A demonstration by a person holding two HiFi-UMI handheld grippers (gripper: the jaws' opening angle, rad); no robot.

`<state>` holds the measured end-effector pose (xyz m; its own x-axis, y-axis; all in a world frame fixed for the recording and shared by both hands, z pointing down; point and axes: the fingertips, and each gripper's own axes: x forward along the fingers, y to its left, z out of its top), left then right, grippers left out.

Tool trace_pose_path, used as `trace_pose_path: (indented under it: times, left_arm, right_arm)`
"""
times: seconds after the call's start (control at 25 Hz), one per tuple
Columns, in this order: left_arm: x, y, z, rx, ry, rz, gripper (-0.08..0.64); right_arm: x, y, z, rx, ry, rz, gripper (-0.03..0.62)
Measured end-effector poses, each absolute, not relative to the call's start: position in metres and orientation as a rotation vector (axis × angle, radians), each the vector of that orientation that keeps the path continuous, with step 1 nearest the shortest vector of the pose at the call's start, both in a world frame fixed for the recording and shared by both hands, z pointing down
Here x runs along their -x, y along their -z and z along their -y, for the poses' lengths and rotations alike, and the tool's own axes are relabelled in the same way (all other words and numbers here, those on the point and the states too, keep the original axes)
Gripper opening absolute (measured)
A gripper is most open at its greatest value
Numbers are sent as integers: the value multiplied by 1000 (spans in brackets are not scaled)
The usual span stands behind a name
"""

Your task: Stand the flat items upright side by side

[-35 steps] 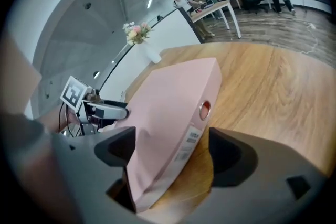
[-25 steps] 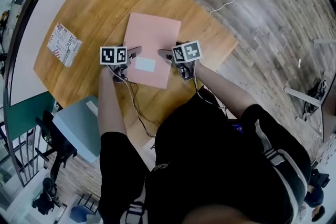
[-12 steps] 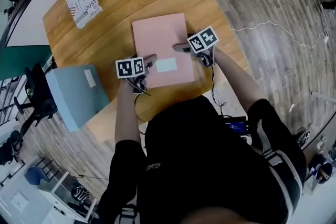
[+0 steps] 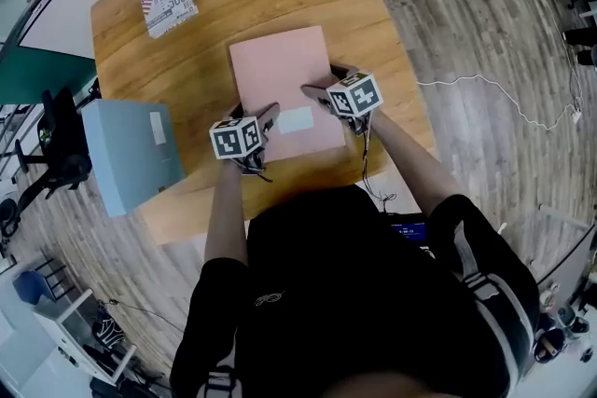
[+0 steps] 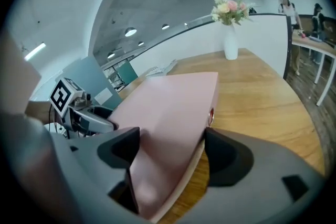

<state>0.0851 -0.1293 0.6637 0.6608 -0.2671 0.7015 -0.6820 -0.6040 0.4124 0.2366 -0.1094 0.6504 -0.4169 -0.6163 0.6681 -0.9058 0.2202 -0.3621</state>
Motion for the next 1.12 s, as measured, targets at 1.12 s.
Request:
trace_pose_path:
  times: [1.12]
  left_arm:
    - [-91, -556, 137, -2902, -524, 1253, 433]
  right_arm:
    - [-229, -512, 76, -1748, -39, 2363, 410]
